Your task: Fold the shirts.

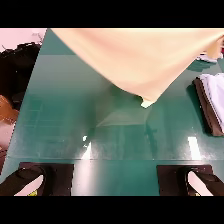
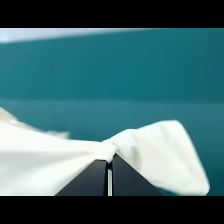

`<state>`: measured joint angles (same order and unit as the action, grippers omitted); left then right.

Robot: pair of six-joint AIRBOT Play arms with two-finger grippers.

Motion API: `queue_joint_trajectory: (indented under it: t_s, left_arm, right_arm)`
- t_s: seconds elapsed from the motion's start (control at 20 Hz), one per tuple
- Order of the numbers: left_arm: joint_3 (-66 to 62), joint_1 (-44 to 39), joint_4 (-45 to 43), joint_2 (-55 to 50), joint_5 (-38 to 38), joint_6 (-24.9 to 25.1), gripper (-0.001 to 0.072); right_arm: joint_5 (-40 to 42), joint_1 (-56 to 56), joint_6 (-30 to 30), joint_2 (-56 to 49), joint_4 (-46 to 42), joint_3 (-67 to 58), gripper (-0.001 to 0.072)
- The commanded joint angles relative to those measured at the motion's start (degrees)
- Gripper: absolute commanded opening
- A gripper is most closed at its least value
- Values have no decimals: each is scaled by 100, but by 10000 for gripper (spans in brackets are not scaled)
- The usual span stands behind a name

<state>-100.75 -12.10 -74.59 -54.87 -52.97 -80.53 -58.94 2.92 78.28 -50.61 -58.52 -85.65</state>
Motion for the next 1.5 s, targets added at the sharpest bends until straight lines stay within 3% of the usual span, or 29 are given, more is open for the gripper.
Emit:
queue_joint_trajectory:
  t_s: [0.0, 0.3, 0.55, 0.6, 0.8, 1.05, 1.3, 1.35, 1.4, 1.45]
  left_arm:
    - [-826, 7, -46, 354, 68, 7, 28]
    - [-1895, 7, -42, 435, 153, 4, 28]
    - [-1025, 7, -933, 188, -184, -37, 28]
    - [-726, 7, -1237, 33, -339, -236, 28]
    - [662, 7, -1410, -866, -599, -820, 29]
    - [1770, 7, -1314, -2470, -87, -798, 29]
    - [1766, 24, -1349, -3292, 868, -804, 30]
    - [1720, 63, -1346, -3289, 802, -820, 38]
    - [1633, 133, -1351, -3283, 610, -820, 303]
    - [1499, 227, -1349, -3279, 254, -876, 542]
  right_arm:
    - [-9, 87, -31, 385, -573, -789, 10]
    - [-658, 90, -26, 223, -1211, -2315, 10]
    - [-1707, 76, 289, -1001, -1145, -3250, 10]
    - [-1781, 0, 365, -1222, -1161, -3185, 10]
    - [-1755, -621, 380, -2186, -1217, -2312, 10]
    - [-1113, -1025, 378, -3731, -1202, -1423, 10]
    - [-793, -1093, 378, -4870, -1147, -2059, 13]
    - [-920, -1091, 378, -4996, -1143, -2253, 57]
    - [-1117, -1064, 378, -5086, -1145, -2446, 232]
    - [-1381, -1032, 378, -5128, -1143, -2627, 295]
